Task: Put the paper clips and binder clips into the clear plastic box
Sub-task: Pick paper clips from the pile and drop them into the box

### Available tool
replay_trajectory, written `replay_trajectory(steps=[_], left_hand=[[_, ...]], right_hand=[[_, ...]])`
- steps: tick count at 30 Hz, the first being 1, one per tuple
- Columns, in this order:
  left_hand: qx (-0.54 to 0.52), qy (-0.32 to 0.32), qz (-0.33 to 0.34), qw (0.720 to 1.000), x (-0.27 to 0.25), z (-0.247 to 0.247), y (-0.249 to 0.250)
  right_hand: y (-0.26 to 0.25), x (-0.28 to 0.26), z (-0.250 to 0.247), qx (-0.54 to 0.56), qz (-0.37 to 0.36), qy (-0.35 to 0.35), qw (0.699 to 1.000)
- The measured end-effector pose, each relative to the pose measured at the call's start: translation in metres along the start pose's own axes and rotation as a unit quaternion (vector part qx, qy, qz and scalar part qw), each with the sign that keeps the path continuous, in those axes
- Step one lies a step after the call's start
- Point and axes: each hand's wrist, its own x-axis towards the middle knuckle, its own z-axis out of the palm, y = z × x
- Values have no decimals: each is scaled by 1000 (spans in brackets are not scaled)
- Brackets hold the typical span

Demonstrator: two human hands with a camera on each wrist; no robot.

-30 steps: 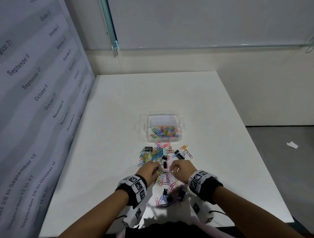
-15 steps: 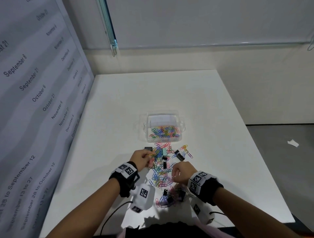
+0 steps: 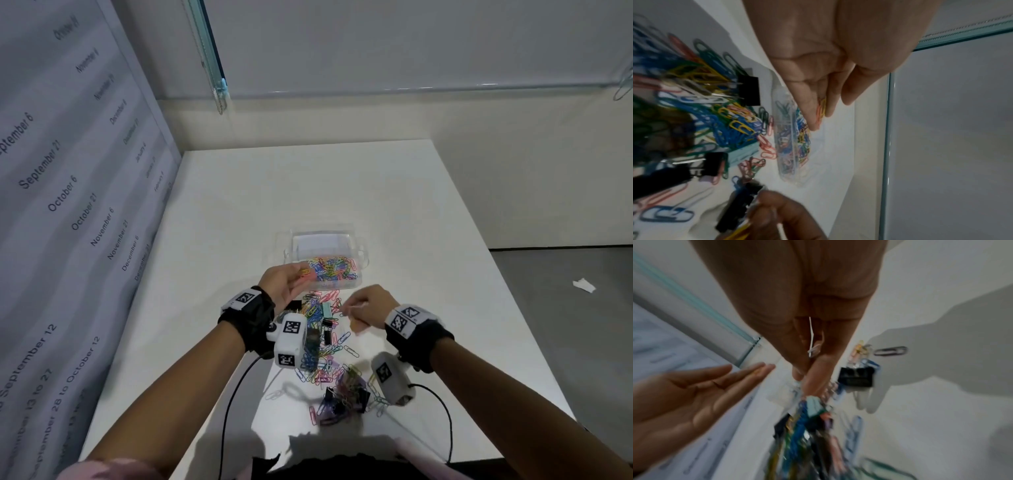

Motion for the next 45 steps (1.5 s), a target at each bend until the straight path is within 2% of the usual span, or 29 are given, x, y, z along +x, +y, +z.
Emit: replay_trajectory(steps=[3,7,11,13,15,18,21,23,25,29,35,38,40,45], left_hand=[[-12,2,6,1000,4,7,4],[21,0,9,1000,2,9,0],[96,-16,14,995,-5,-4,-9],[168,-9,22,986,-9,-13,-17],[286,-14,33,958,-13,-24,-29],[486,-19,57,872,-14,-39,-49],[604,-32,63,794,-21,-41,-64],[655,-59,75,750,-25,-38,-70],[675,-78,81,729,-29,-33,-78],[707,-84,112,693,-35,-24,-99],[699,-64,123,701,-30,-26,-100],[693,-54,123,709,-29,-32,-96],[656,-37,112,746,-28,-37,-93],[508,-7,58,860,-24,-47,-90]], right_hand=[[-19,8,-11,75,-19,37,996],[-35,21,-21,121,-55,74,988],[-33,23,-22,83,-87,85,989],[-29,20,-19,56,-82,90,991],[-23,16,-12,17,-75,92,993],[-10,9,1,-73,-99,65,990],[4,-1,13,-145,-89,-10,985],[13,-6,22,-222,-82,-59,970],[20,-11,33,-255,-81,-79,960],[23,-18,51,-242,-85,-83,963],[23,-19,48,-251,-120,-100,955],[27,-19,43,-246,-129,-77,957],[31,-19,41,-235,-135,-63,961],[35,-20,44,-266,-133,-94,950]])
